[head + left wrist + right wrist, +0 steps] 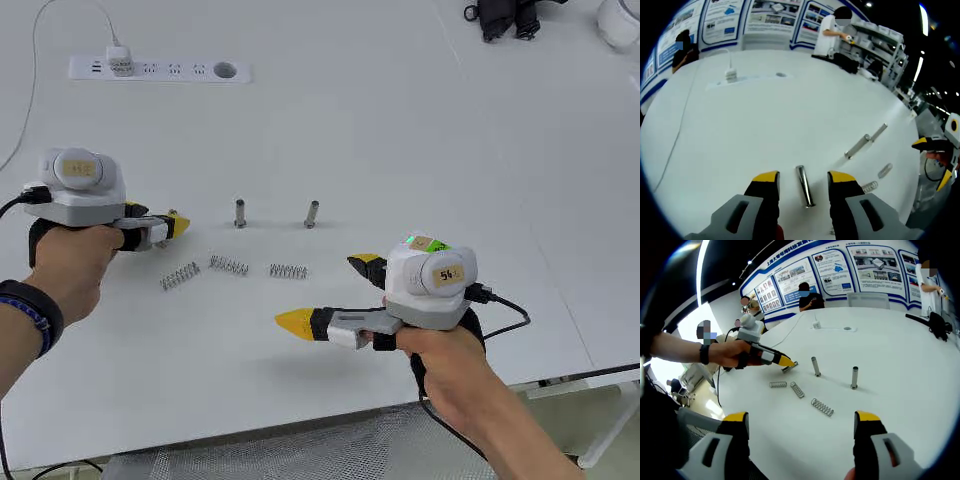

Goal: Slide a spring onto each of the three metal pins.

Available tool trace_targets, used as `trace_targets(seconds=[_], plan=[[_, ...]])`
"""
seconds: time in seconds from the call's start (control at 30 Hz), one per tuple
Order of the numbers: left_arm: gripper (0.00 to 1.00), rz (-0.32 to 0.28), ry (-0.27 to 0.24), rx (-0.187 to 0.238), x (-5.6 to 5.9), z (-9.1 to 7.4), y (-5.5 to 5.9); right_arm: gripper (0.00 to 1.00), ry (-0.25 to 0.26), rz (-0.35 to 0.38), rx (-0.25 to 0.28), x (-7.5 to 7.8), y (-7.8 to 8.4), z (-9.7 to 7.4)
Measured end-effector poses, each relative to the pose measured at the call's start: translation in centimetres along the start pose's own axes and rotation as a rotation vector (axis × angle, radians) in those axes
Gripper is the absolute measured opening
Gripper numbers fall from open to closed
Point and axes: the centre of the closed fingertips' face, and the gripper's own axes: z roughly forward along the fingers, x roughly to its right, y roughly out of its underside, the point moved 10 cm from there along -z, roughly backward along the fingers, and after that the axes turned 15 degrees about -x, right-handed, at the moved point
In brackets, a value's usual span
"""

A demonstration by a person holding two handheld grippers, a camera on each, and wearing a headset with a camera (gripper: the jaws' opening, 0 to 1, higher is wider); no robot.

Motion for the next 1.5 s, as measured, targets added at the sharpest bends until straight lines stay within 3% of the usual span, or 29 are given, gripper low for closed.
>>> trace_targets(seconds=[0.47, 1.03, 1.4, 1.5], plan=[[0.25, 0.029, -0.05, -0.072, 0.5, 1.1, -0.2, 0.88, -0.008, 0.009, -0.005, -0.1, 0.3, 0.2], [0.13, 0.078, -0.127, -0.09, 0.7, 1.3, -0.6, 0.88, -0.015, 0.017, -0.01, -0.2, 0.5, 0.3], [0.08, 0.106, -0.188, -0.131, 1.0, 1.4, -1.3, 0.88, -0.018, 0.021, -0.011, -0.3, 0.6, 0.4], [0.08, 0.096, -0.182, -0.142, 1.0, 1.4, -1.5, 0.88, -0.018, 0.019, -0.012, -0.3, 0.6, 0.4]])
